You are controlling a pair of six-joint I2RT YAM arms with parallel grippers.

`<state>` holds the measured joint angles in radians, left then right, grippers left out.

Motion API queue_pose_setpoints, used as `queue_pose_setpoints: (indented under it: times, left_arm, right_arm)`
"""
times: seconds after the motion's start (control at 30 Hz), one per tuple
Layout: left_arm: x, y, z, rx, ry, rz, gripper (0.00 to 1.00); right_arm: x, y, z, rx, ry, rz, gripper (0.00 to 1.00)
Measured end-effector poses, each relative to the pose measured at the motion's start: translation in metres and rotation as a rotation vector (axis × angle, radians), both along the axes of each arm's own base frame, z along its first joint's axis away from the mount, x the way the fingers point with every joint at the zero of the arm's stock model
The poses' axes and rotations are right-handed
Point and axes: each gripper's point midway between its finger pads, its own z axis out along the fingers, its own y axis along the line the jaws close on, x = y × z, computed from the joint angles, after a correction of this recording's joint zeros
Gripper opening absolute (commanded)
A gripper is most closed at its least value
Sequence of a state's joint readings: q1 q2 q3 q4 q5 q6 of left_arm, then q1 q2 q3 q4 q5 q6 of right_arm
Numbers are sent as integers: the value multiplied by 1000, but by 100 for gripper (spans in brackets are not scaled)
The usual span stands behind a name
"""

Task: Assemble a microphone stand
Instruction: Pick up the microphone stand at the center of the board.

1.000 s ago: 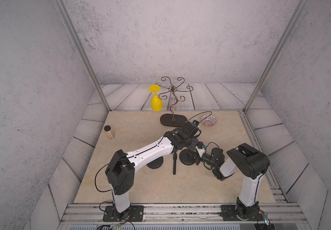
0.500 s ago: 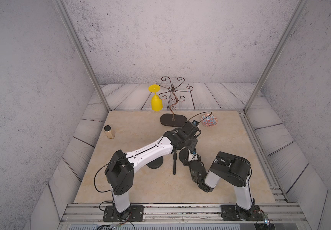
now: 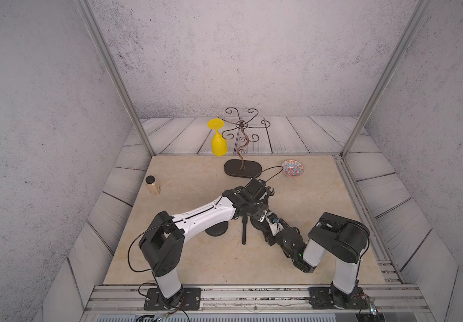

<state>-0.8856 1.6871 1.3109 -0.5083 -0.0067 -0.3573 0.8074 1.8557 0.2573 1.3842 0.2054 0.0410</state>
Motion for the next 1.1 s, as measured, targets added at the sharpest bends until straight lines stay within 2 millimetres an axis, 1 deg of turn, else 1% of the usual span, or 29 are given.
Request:
queue_pose_setpoints:
  times: [0.07,0.13,0.2,0.27,0.3,0.33,0.4,0.43,0.47,0.53,0.6,0.7,0.77,0.83,0.9,1.03,1.1]
  left_arm:
    - [-9,5,11,-34,1,-7,77]
    - [-16,12,27,-85,-8,-5,77]
    - [-21,23,44,-149,-21,16,77]
    - [-25,42,59,-230,-31,58,77]
    - [-26,50,63,-264,-30,81,77]
    - [-28,63,66,-310,-23,114,77]
    - [-29,82,64,-386,6,183,77]
    - [-30,90,61,-424,27,216,77]
    - [-32,98,55,-452,56,248,77]
    - [-35,102,44,-507,119,290,77]
    - [-39,102,31,-560,198,322,77]
    - [-42,96,18,-633,307,357,77]
    - [-41,91,16,-682,369,376,77]
    - [-37,84,19,-731,405,380,77]
    - [-33,75,26,-792,433,377,77]
    - [-21,59,43,-915,474,361,77]
    - [-18,52,46,-953,507,348,77]
  right_arm:
    - [4,0,12,44,-9,25,64]
    - [7,-1,21,79,-13,49,63]
    - [10,1,27,106,-14,74,61]
    - [16,4,32,130,-13,94,57]
    - [18,5,34,138,-13,100,55]
    - [21,7,36,146,-11,107,53]
    - [26,10,40,157,-9,119,46]
    - [28,12,41,158,-6,125,40]
    - [29,13,42,159,-2,130,34]
    - [33,14,45,158,4,132,24]
    - [37,16,49,162,12,129,18]
    - [40,15,53,157,38,122,13]
    - [41,13,58,144,70,116,11]
    - [43,13,70,139,92,113,9]
    - [46,13,92,147,94,110,8]
    - [50,10,151,216,58,110,5]
    - [50,6,174,252,52,108,4]
